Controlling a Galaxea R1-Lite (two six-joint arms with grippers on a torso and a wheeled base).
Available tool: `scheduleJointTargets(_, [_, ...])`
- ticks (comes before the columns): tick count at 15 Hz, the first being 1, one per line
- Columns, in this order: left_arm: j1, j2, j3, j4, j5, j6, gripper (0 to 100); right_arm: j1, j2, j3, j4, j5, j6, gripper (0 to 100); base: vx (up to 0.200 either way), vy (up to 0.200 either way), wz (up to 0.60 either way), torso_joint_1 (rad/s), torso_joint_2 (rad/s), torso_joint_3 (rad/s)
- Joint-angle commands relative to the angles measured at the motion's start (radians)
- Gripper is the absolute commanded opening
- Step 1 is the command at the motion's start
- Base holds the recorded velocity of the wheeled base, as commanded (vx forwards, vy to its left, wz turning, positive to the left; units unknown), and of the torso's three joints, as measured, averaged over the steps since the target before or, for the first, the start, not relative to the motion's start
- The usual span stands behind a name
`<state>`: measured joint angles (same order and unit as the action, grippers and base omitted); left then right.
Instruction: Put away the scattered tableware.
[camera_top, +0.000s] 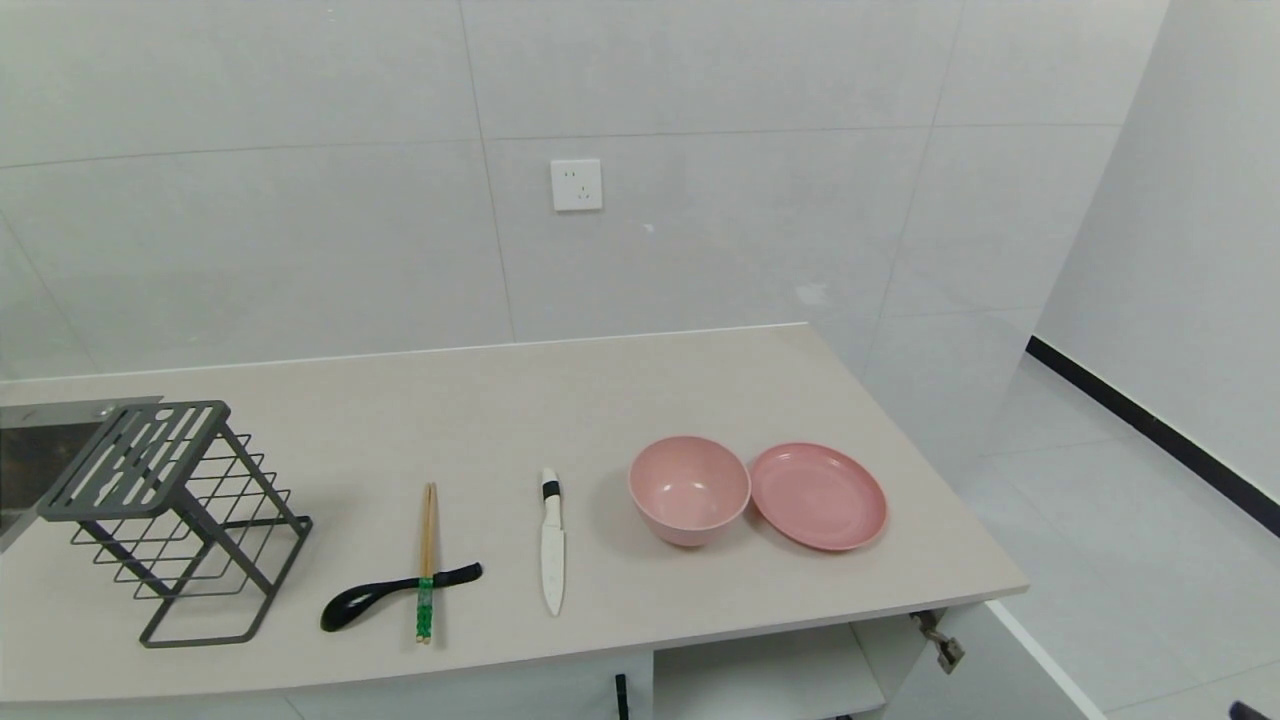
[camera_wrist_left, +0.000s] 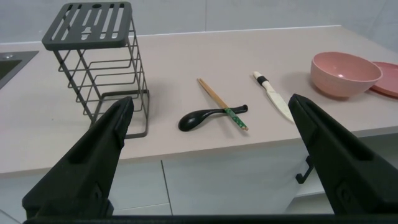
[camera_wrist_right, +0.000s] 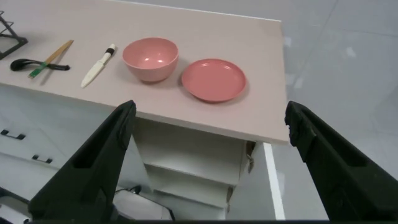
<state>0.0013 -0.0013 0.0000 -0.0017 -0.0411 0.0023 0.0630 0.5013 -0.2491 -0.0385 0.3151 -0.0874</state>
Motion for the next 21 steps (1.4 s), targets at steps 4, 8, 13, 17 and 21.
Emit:
scheduleJointTargets(4, [0.000,0.001,0.000,-0.003,0.000,-0.004,100,0.037,0.520,0.065,-0.393,0.041,-0.005,100,0.000,0.000,0.00,0.000,0.00,0.000])
scheduleJointTargets(8, [0.000,0.001,0.000,-0.003,0.001,-0.016,100,0.035,0.787,0.249,-0.821,0.048,-0.003,100,0.000,0.000,0.00,0.000,0.00,0.000])
scheduleJointTargets(13, [0.000,0.001,0.000,-0.003,0.004,-0.021,100,0.052,0.984,0.249,-1.006,0.048,-0.005,100,0.000,0.000,0.00,0.000,0.00,0.000])
scheduleJointTargets(17, [0.000,0.001,0.000,-0.004,0.006,-0.021,100,0.037,1.033,0.249,-1.011,0.048,-0.006,100,0.000,0.000,0.00,0.000,0.00,0.000])
scheduleJointTargets(21, [0.000,0.001,0.000,-0.004,0.006,-0.024,100,0.015,1.200,0.249,-1.095,0.048,-0.009,100,0.000,0.000,0.00,0.000,0.00,0.000])
